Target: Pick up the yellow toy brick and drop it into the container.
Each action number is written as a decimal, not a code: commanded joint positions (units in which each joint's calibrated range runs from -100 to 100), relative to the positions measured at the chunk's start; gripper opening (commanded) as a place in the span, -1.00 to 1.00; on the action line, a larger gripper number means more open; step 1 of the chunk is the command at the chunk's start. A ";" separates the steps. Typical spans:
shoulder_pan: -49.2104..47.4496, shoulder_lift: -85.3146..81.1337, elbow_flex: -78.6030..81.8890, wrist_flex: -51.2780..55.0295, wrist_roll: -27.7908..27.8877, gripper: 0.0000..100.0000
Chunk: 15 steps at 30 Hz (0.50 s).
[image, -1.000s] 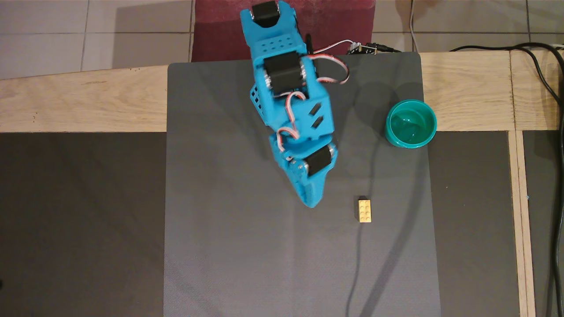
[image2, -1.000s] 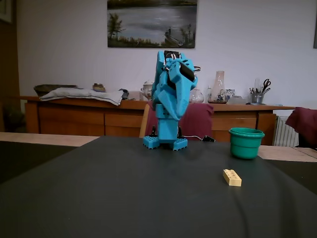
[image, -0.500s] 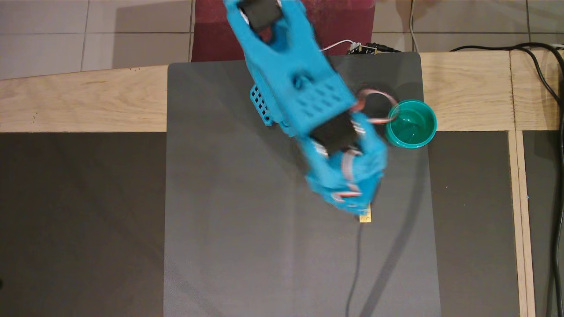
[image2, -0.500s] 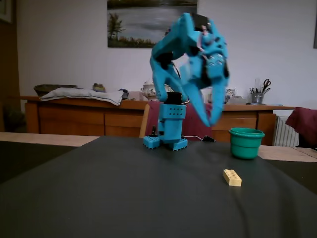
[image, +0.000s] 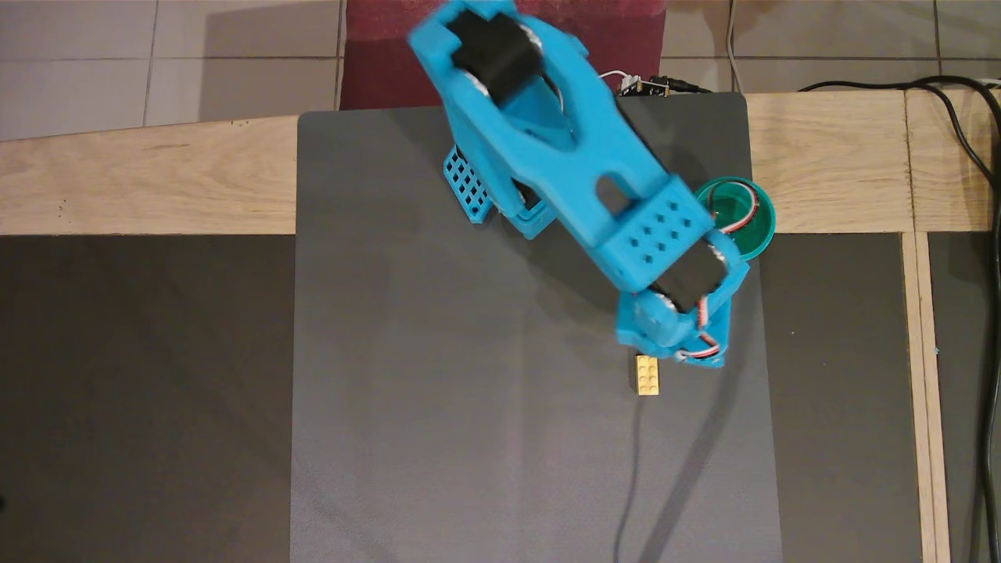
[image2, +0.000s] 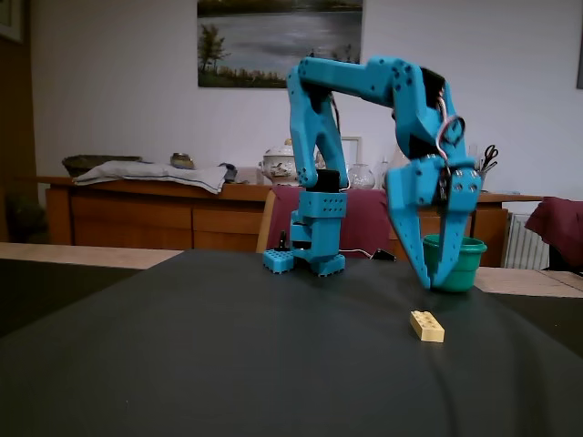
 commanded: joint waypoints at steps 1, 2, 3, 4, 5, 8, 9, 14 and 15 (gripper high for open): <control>0.46 2.95 -3.03 -1.11 1.67 -0.99; 1.08 4.30 -4.65 -0.84 2.29 -0.99; 1.16 4.89 -5.10 -0.84 2.34 -0.99; 1.39 5.31 -5.65 -0.67 2.34 -0.99; 1.70 5.99 -6.28 -0.67 2.45 -0.99; 1.78 6.66 -6.55 -0.67 3.65 -0.99; 1.86 6.66 -6.55 -0.67 4.02 -0.99; 2.71 6.66 -6.55 -0.67 5.48 -0.99; 4.10 6.15 -6.55 -0.67 6.58 -0.99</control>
